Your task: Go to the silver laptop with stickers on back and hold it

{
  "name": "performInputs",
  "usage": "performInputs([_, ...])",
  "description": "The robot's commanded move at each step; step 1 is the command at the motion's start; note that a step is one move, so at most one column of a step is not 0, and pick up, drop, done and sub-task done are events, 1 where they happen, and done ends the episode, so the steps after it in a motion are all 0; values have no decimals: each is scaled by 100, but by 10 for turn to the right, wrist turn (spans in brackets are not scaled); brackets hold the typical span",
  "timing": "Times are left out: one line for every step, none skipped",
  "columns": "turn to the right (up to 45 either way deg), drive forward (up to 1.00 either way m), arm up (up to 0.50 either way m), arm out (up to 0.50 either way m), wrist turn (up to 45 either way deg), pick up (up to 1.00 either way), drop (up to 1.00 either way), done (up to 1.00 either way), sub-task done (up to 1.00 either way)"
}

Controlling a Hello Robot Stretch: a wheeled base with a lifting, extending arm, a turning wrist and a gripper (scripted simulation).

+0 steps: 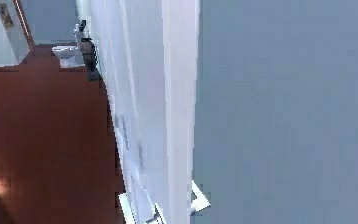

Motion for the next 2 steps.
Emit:
performInputs([450, 0, 0, 0, 0, 0, 0, 0, 0])
performInputs([450, 0, 0, 0, 0, 0, 0, 0, 0])
